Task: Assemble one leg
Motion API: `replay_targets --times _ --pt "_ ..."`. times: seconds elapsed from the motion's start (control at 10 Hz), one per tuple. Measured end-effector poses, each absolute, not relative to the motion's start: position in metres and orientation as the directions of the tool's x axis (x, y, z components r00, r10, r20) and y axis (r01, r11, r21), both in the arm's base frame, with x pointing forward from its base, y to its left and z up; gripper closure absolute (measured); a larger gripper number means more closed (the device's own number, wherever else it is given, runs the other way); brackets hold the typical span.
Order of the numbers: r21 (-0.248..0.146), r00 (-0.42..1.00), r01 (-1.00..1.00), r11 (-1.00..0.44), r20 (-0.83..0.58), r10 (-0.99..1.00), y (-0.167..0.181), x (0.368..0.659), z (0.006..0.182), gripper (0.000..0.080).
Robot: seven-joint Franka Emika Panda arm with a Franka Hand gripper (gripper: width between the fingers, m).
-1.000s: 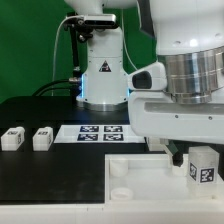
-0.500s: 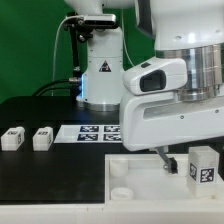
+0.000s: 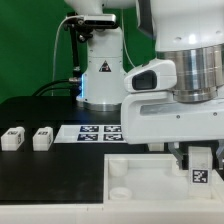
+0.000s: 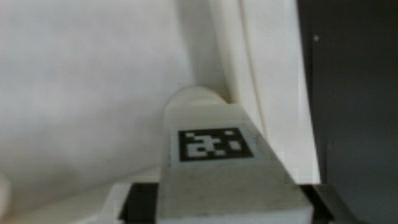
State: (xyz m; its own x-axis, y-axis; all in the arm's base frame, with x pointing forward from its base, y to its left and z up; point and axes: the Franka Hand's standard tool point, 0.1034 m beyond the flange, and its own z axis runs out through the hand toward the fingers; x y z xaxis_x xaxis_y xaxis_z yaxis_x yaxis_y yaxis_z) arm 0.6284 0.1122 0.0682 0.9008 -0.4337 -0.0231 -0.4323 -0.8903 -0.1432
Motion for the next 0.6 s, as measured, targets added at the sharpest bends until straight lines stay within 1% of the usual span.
replay_targets --times 0.2,0.3,0.4,0.5,0.6 --pt "-0.127 0.763 -0.645 -0.753 -0.05 -0.645 0.1124 0.6279 0.0681 0.0508" --pt "-0.119 0.646 -0.762 -0.636 -0.074 -0.76 0.112 0.6276 0.0679 0.0508" --pt "-0.109 0.495 -0.868 -0.485 -0.107 -0.862 0.112 0.6273 0.0678 0.0508" --pt "-0.098 0.368 -0.929 -0.357 -0.132 -0.92 0.1128 0.6272 0.0676 0.0508" --pt "-0.078 0.189 -0.981 -0.177 -0.17 -0.967 0.1134 0.6274 0.0674 0.0508"
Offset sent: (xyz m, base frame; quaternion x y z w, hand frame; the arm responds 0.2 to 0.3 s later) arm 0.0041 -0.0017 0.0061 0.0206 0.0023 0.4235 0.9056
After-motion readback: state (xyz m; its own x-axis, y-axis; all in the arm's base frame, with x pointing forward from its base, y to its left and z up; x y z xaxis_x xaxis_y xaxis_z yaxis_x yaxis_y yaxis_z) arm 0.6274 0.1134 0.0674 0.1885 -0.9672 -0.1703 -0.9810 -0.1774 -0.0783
